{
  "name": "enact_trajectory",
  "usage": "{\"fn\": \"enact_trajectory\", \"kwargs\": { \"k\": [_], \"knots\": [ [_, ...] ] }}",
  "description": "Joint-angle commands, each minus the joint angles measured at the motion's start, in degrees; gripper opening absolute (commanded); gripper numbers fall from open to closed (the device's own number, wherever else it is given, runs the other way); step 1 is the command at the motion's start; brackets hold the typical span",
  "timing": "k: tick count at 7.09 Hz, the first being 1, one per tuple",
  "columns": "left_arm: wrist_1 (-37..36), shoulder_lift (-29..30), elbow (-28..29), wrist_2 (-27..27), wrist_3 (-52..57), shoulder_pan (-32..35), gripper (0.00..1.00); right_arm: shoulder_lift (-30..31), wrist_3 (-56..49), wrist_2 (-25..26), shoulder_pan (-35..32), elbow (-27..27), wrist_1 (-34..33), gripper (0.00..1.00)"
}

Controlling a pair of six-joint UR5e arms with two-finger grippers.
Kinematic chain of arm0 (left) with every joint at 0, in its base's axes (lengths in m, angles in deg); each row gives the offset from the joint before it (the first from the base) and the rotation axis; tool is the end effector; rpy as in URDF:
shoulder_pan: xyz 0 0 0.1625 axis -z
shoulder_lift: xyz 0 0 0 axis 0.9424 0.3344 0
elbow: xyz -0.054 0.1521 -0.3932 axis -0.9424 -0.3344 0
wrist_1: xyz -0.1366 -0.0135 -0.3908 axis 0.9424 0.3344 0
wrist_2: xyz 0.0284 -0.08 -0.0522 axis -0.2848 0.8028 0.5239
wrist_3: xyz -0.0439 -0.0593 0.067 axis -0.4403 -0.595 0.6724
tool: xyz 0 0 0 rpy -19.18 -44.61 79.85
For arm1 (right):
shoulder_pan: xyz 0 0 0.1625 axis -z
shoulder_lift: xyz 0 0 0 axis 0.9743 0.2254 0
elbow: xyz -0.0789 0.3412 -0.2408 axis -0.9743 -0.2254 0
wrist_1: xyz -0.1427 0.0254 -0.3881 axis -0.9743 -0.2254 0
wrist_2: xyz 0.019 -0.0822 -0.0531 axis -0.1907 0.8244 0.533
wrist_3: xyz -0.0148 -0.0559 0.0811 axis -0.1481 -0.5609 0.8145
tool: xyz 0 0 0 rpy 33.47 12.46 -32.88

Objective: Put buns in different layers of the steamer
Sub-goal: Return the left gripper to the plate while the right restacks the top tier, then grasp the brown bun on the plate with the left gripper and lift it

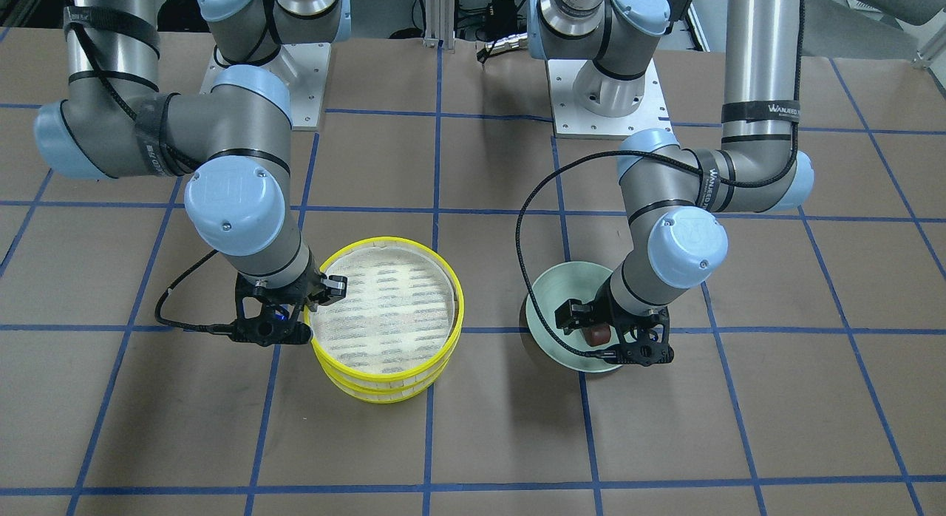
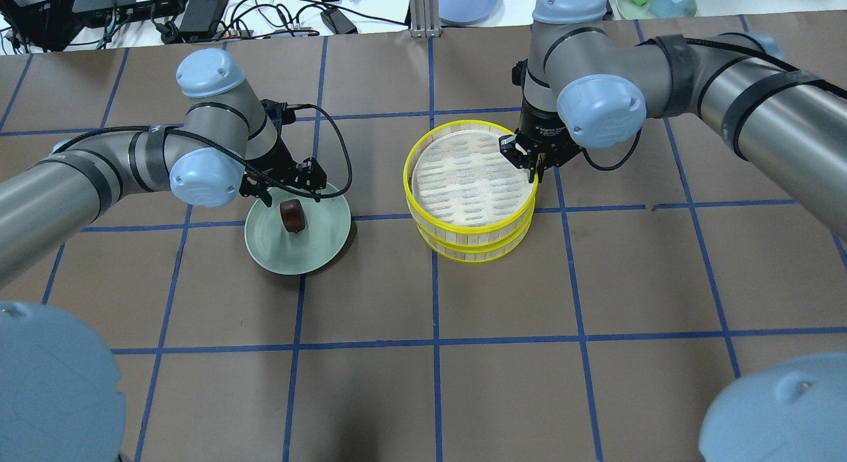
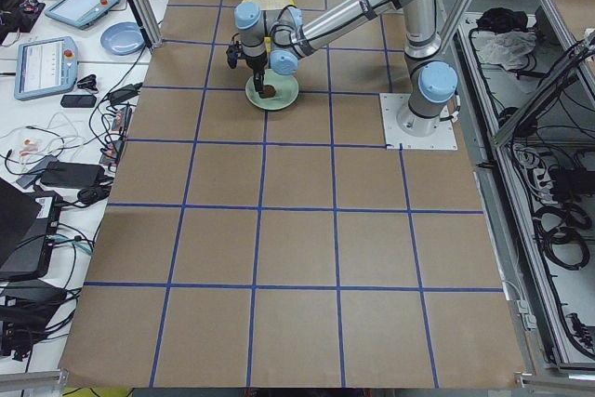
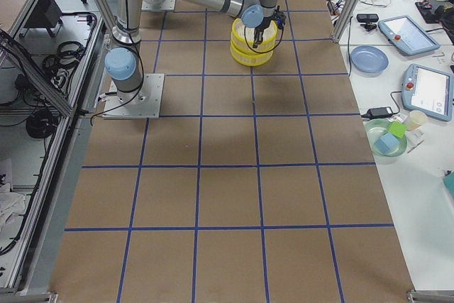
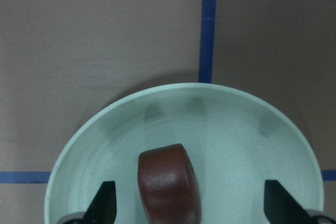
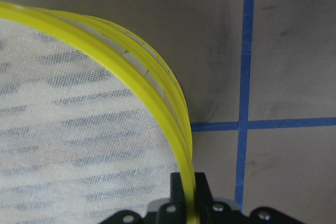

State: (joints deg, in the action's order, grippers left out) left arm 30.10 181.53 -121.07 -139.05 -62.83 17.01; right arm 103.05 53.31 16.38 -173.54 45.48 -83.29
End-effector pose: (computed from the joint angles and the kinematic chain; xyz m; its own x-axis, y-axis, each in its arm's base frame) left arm -0.1131 -0.5808 0.2062 -0.9978 -0.0368 0.0543 -0.0327 0.9967 0.0742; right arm 0.2000 -0.5815 0.2870 -0.9992 0.0262 0.0286 0.0294 0.9926 0.1177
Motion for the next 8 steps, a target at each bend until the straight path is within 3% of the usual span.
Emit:
{"fn": "enact_trajectory", "kwargs": {
  "k": [1,2,3,4,5,6,7,8],
  "knots": [
    [-0.1,0.5,-0.7,0.1,0.8,0.0,0.27,-0.1,-0.3,0.6,0.1,0.0,0.1,0.11],
    [-0.3,0.6,-0.7,0.4,0.7,0.0,0.16,-0.2,-0.5,0.8,0.1,0.1,0.2,0.10],
    [-0.3,0.5,-0.7,0.3,0.8,0.0,0.15,-0.2,-0.5,0.8,0.1,0.1,0.2,0.10],
    [-0.3,0.0,-0.6,0.2,1.7,-0.1,0.00,-0.2,-0.5,0.8,0.1,0.1,0.2,0.10],
    [-0.4,-0.1,-0.3,0.2,2.2,-0.1,0.00,-0.3,-0.4,0.8,0.1,0.5,0.2,0.10],
    [-0.4,-1.1,0.2,0.3,2.2,-0.1,0.00,-0.4,-0.6,0.8,0.1,0.9,0.2,0.22],
    [-0.7,-2.0,0.9,0.4,1.7,0.2,0.00,-0.4,-0.6,0.7,0.1,0.9,0.2,0.80],
    [0.1,-3.8,2.7,0.2,1.5,1.3,0.00,0.2,-0.1,0.6,0.1,0.8,-0.1,1.00]
  ]
}}
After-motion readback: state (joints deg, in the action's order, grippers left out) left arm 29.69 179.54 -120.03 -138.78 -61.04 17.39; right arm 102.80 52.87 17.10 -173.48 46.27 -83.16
